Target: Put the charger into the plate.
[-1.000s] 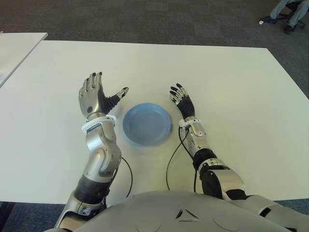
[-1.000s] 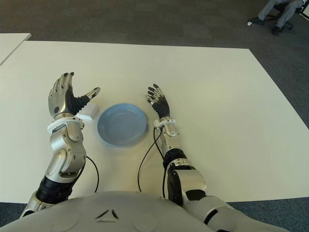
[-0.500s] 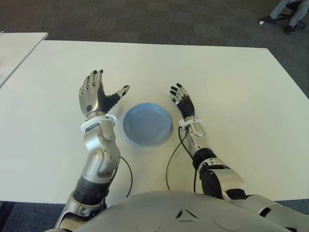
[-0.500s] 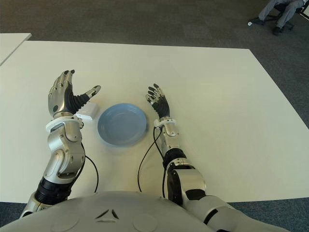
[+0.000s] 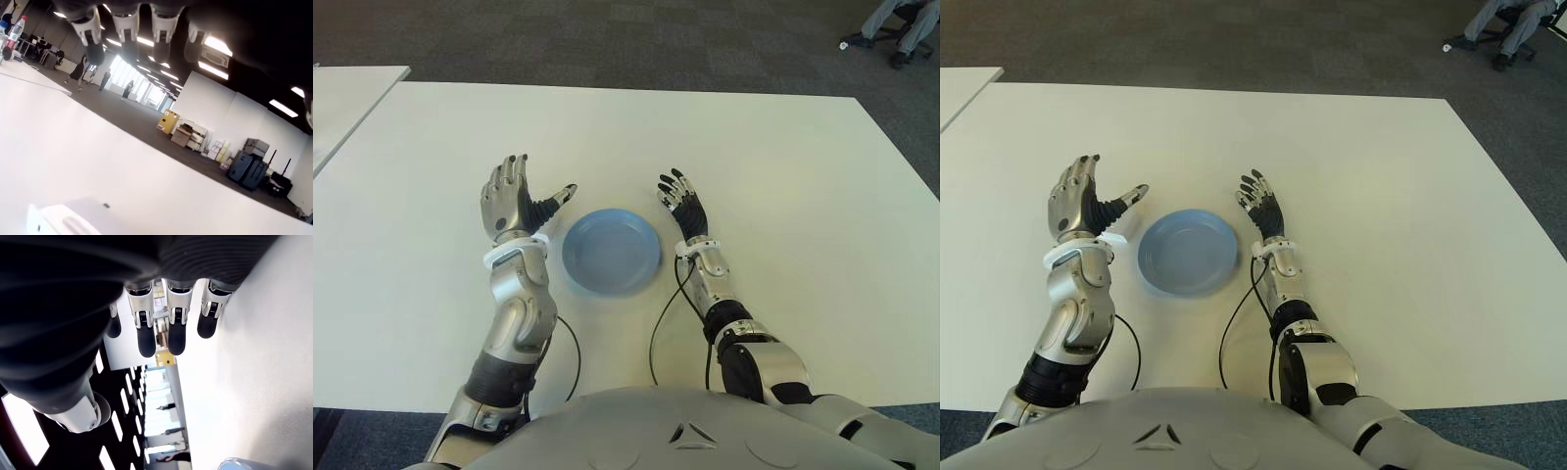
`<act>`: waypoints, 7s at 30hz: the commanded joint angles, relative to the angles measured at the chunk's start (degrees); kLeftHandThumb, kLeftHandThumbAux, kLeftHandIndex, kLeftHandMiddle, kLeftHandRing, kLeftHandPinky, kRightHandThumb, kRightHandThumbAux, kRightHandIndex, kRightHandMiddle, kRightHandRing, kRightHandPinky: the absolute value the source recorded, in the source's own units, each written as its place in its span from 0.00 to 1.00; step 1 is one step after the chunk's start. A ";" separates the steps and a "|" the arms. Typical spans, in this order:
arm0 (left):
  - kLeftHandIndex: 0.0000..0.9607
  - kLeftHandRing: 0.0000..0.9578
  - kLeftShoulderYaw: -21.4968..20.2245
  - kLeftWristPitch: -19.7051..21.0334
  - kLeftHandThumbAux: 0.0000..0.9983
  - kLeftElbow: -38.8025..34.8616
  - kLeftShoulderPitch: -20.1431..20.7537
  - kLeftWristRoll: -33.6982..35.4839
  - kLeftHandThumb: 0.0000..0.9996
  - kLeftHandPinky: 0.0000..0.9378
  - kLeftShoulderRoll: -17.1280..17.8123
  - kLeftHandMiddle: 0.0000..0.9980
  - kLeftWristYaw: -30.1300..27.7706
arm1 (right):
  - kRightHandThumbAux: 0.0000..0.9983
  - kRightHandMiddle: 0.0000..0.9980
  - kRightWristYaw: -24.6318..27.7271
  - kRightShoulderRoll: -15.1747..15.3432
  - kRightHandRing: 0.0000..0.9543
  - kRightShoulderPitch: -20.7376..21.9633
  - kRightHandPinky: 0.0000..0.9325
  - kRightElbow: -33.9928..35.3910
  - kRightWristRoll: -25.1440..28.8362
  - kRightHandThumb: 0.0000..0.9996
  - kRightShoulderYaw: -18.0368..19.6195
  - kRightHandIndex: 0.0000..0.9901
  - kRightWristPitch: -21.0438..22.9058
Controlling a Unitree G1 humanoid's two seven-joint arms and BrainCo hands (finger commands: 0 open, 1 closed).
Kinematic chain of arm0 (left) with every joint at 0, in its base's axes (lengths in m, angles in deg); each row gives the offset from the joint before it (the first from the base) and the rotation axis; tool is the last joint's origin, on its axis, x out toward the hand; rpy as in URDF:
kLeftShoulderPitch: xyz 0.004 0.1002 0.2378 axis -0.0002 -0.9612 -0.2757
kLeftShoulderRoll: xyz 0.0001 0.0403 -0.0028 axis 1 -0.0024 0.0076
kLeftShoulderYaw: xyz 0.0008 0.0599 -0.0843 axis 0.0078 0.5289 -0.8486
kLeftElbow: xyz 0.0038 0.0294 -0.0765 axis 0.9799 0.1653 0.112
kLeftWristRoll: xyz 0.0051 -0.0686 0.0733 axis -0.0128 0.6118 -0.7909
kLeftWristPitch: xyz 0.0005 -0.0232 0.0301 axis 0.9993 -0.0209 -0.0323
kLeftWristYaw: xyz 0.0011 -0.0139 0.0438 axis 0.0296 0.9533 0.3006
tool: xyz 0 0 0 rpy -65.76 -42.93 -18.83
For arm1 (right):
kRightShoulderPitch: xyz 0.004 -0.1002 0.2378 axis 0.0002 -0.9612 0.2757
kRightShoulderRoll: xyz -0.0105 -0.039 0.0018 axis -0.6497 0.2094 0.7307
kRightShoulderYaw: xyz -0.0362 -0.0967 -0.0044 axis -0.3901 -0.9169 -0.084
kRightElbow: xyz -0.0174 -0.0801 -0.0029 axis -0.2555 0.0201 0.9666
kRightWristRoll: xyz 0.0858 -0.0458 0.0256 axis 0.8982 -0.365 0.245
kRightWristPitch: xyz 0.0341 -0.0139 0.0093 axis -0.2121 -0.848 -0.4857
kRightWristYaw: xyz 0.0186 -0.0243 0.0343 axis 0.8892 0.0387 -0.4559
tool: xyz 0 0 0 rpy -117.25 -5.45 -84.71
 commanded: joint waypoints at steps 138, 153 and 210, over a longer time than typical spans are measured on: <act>0.01 0.18 6.48 21.83 0.33 15.73 5.67 12.44 0.35 0.25 3.45 0.18 -0.69 | 0.72 0.20 0.72 -0.38 0.16 -2.17 0.10 -0.92 0.23 0.06 1.64 0.08 1.56; 0.03 0.41 14.11 23.97 0.29 9.57 7.44 7.04 0.37 0.48 11.92 0.34 -14.27 | 0.71 0.19 0.43 -0.45 0.15 -2.70 0.10 0.34 0.12 0.05 1.15 0.07 2.64; 0.03 0.70 14.48 19.25 0.31 20.12 11.39 3.16 0.15 0.70 9.57 0.64 -17.27 | 0.72 0.20 0.54 -0.08 0.16 -2.77 0.11 -0.05 0.40 0.07 0.94 0.07 2.48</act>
